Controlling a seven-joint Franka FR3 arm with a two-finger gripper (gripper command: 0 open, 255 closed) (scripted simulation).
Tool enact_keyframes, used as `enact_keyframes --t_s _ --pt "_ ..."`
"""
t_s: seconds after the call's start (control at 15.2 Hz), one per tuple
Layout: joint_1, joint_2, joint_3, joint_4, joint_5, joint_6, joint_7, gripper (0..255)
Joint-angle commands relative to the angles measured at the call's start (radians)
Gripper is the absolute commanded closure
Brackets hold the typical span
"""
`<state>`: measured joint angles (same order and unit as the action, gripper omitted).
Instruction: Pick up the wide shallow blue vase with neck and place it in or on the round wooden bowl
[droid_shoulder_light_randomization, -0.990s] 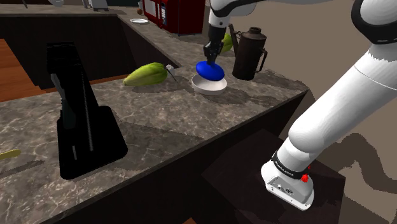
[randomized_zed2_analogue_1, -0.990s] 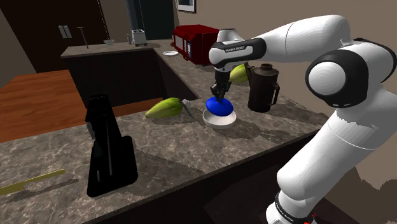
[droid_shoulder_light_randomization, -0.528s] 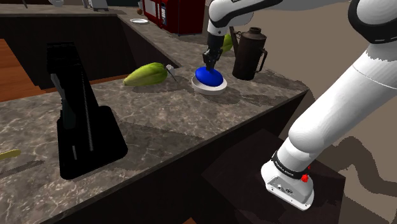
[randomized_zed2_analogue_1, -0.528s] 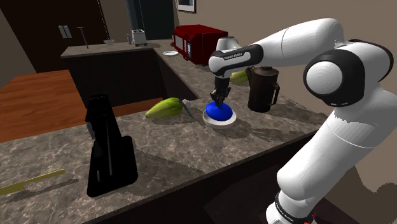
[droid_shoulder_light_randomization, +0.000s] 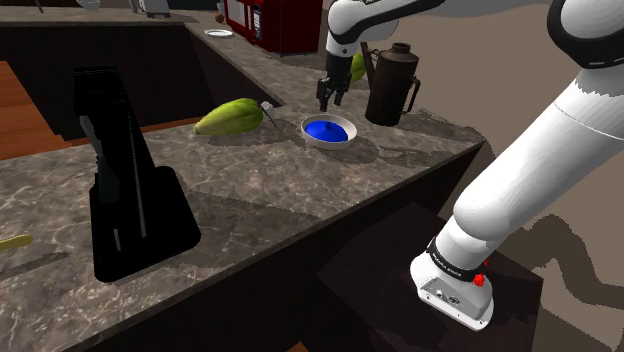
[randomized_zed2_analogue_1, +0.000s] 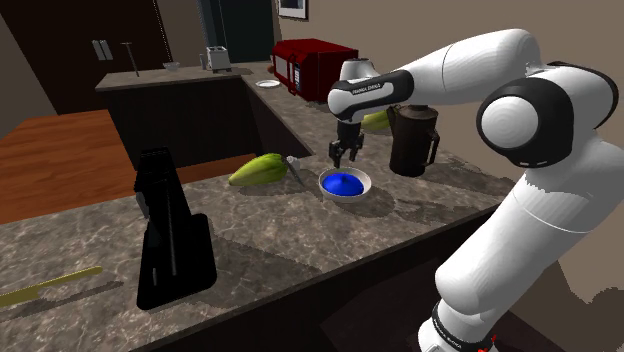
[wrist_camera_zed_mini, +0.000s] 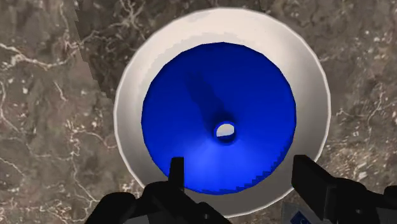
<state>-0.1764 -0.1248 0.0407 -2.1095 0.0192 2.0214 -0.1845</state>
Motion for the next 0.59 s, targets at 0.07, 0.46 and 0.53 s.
enact_keyframes --t_s 0.07,0.46,0.53 --pt "0.000 0.000 0.000 0.000 0.000 0.000 0.000 0" --pt "-0.001 -0.027 -0.002 0.099 0.000 -0.126 0.000 0" --pt "-0.001 -0.027 -0.002 0.099 0.000 -0.126 0.000 0"
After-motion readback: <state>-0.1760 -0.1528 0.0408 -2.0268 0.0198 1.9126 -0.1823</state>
